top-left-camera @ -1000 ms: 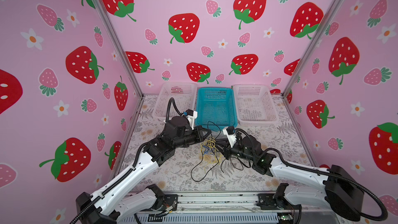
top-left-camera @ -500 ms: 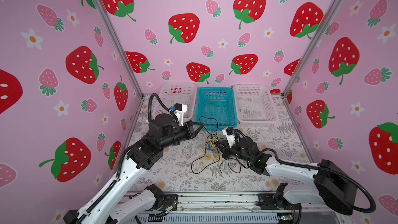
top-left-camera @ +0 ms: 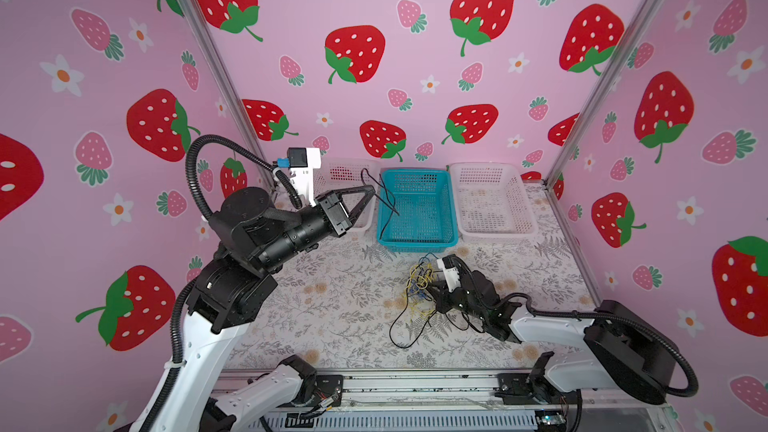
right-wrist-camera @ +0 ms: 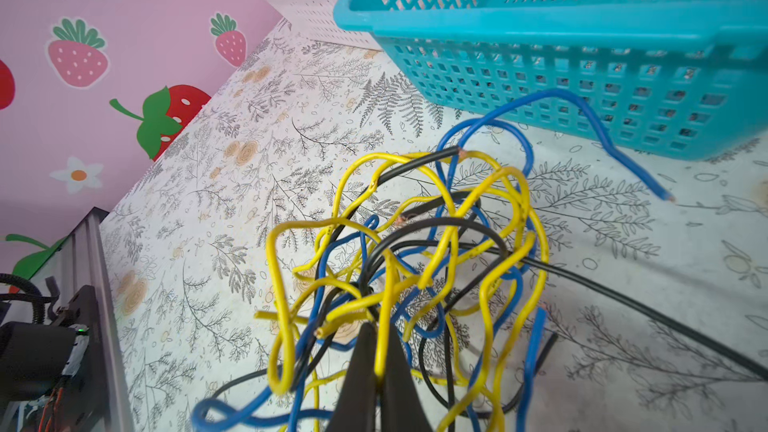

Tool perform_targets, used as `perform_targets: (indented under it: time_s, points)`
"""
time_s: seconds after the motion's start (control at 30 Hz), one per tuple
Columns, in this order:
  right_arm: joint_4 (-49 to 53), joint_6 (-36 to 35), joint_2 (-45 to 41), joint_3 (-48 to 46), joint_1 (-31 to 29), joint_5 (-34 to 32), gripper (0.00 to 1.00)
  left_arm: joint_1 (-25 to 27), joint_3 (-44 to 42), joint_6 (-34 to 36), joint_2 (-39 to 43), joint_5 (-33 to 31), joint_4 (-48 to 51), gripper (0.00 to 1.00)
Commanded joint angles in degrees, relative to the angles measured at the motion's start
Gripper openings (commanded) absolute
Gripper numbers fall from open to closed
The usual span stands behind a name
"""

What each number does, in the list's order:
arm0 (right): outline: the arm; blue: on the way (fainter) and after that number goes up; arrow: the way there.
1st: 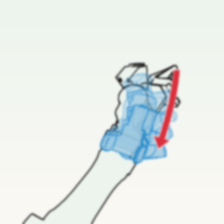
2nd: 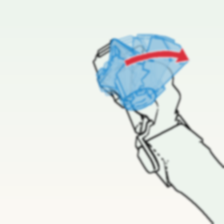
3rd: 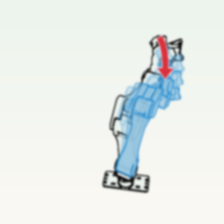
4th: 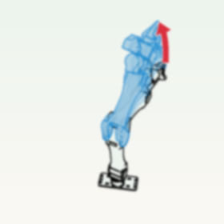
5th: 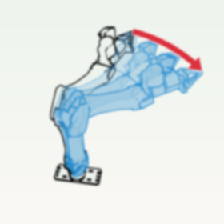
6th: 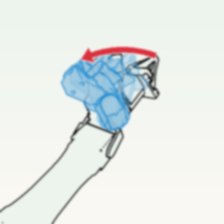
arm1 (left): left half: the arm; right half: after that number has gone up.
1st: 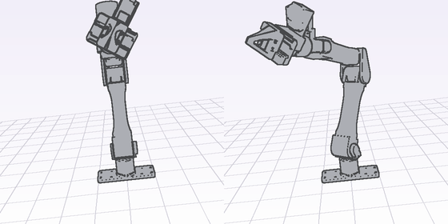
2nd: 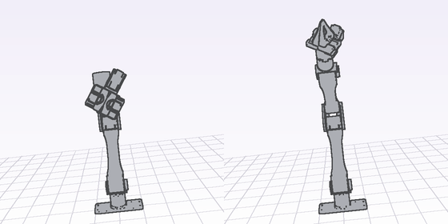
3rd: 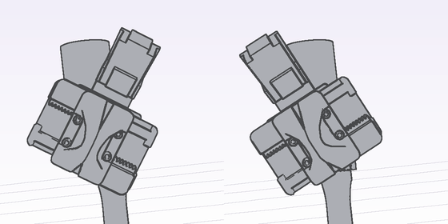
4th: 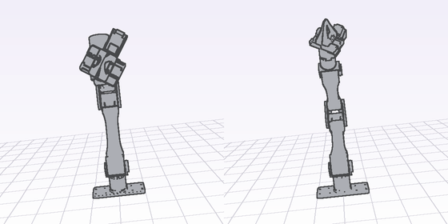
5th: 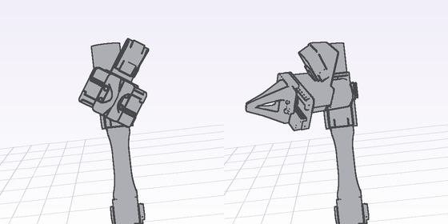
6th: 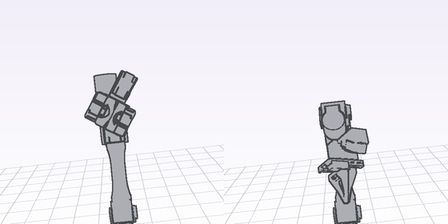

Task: Untangle the cables
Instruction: 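Lift the black cable with the left gripper over the white basket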

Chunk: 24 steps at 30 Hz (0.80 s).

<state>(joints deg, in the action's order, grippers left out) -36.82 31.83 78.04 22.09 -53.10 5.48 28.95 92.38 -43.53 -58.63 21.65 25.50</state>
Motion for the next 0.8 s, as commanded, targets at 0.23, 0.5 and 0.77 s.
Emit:
perform_targets:
  time_s: [0.23,0.5,0.77]
  points:
    - [5.7,-6.2,-12.6,1.5,0.1,-0.6,0.51,-6.7,5.3,3.8,-8.6,5.1,3.8,0.0]
    - [14.1,-12.8,-22.3,4.0,0.7,-8.8,0.82,-8.0,6.1,7.1,-14.2,7.3,2.7,0.0]
    - [10.1,-12.0,-30.0,-1.4,2.6,-15.1,0.99,-10.3,13.1,15.4,-18.3,3.9,9.0,0.0]
